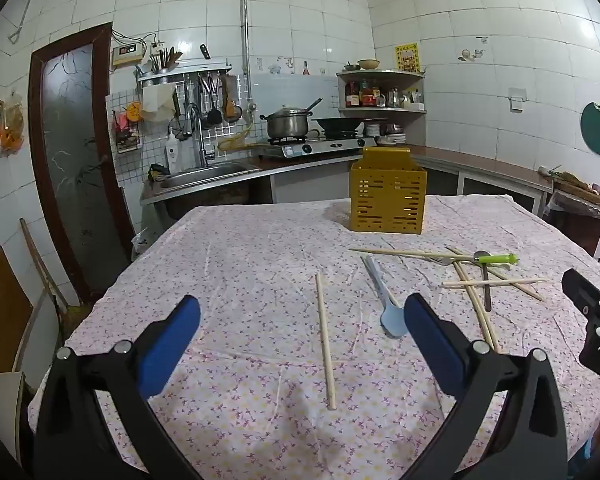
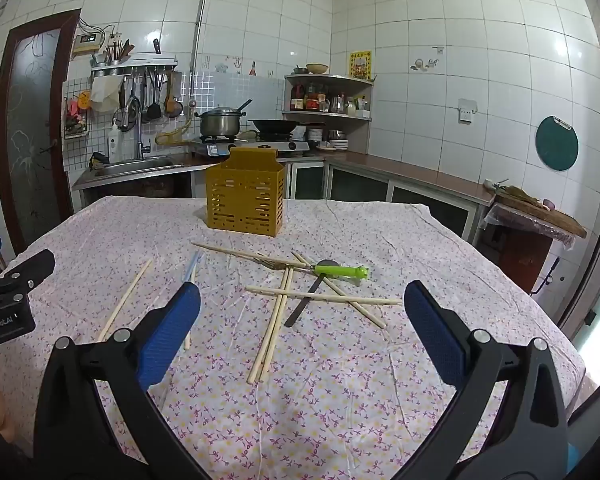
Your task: Organize utensils
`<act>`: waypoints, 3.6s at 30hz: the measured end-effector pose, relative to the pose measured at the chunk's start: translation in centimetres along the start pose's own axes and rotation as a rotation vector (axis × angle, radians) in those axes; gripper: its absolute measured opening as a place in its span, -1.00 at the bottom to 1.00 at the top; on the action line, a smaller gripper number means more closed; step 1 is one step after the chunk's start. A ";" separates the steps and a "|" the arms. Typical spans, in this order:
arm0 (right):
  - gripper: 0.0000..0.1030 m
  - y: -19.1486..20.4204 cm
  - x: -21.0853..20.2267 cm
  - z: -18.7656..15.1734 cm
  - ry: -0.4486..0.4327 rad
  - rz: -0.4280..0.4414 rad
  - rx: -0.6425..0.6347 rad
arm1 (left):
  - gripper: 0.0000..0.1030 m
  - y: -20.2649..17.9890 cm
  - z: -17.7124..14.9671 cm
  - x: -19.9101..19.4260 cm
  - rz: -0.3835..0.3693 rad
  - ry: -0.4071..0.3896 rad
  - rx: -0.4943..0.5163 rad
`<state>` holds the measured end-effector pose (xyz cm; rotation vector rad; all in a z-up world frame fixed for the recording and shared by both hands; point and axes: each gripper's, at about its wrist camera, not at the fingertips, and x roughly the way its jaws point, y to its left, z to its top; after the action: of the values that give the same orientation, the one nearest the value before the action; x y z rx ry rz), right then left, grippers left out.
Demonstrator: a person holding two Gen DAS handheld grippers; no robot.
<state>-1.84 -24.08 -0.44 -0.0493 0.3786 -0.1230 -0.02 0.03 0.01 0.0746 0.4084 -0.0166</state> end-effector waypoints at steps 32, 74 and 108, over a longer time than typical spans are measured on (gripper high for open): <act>0.93 -0.3 0.6 -0.7 0.016 -0.004 0.007 | 0.93 -0.2 0.2 0.4 -0.039 0.011 -0.005; 0.93 -0.3 1.0 -0.7 0.006 -0.012 0.020 | 0.93 -0.2 0.2 0.4 -0.043 -0.022 -0.017; 0.93 -0.8 1.2 -0.2 -0.008 0.004 0.036 | 0.93 0.2 0.4 1.2 -0.033 -0.020 -0.034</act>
<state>-0.92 -24.99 -0.96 -0.0133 0.3679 -0.1254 1.27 0.16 -0.13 0.0344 0.3902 -0.0426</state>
